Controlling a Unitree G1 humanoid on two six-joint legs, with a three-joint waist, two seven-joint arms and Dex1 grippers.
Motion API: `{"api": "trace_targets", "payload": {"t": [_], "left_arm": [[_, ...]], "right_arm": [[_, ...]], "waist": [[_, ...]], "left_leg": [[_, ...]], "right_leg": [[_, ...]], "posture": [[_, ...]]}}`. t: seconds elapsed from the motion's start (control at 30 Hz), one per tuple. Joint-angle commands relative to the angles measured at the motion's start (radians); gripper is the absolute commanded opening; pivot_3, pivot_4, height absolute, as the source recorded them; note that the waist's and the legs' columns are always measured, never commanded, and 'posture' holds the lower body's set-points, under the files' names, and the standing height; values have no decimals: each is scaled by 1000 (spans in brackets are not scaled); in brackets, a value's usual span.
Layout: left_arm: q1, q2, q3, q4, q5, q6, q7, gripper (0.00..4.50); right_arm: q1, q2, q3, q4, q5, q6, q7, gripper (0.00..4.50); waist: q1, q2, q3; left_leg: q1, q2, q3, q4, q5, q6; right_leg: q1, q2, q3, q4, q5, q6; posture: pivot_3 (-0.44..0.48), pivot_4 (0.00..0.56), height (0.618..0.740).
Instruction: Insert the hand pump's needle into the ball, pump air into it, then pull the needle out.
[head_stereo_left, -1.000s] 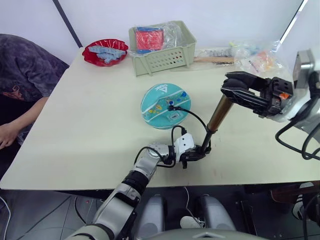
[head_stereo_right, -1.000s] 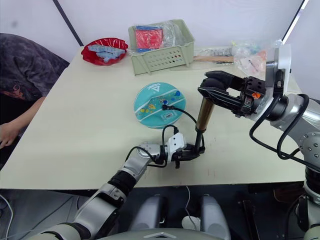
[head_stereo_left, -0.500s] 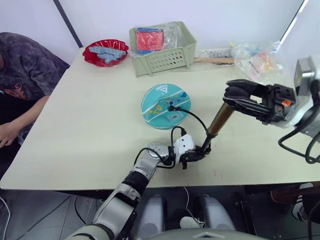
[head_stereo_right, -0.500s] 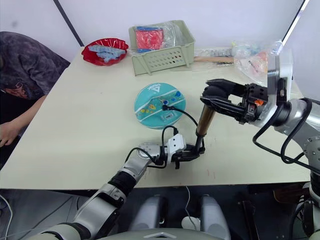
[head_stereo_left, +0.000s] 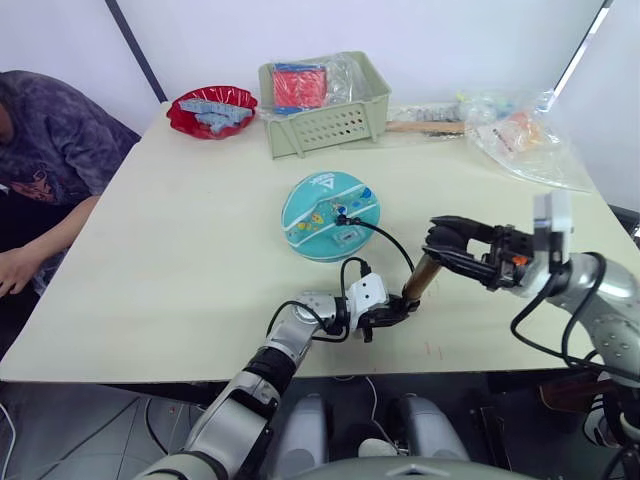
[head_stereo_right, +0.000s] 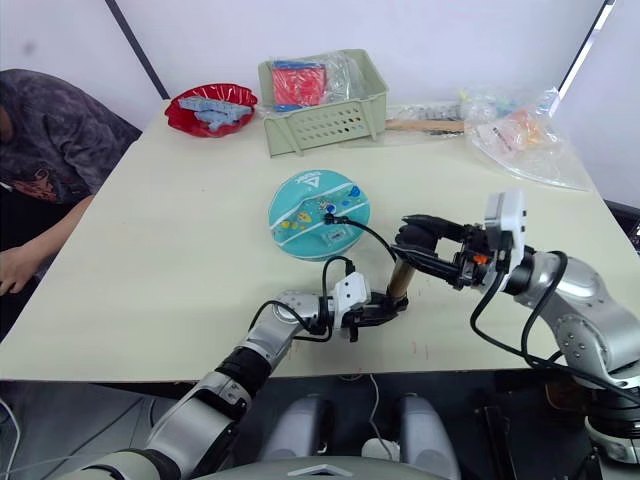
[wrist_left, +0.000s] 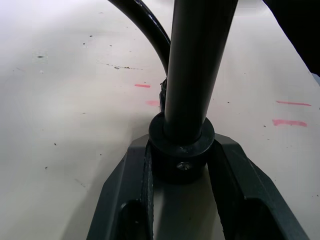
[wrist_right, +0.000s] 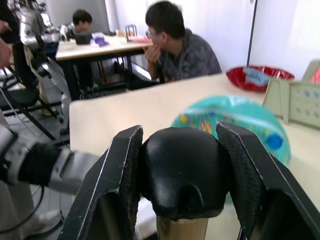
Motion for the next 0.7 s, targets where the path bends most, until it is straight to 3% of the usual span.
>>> {"api": "trace_targets", "payload": {"t": [0.03,0.33,0.7], "left_arm": [[35,18,-9,46,16,11,-29,1070],[35,8,5,46,4,71,-20,1070],[29,6,12,63,-3,35,-63,1070]], "right_arm": [[51,12,75,82,-123,-42,20,1814],[35,58,82,121,-172,-101,12,1814],[-134,-5,-113,-14,105,91,-9,1814]], "waist": [[0,0,0],[0,1,-1],[3,3,0]], "left_leg": [[0,0,0,0,0,0],[1,0,0,-1,0,0],[-2,0,0,-1,0,0]], "right_leg": [[0,0,0,0,0,0],[1,0,0,0,0,0],[-1,0,0,-1,1,-1]], "posture": [[0,150,738],[0,150,738],[0,150,738]]}}
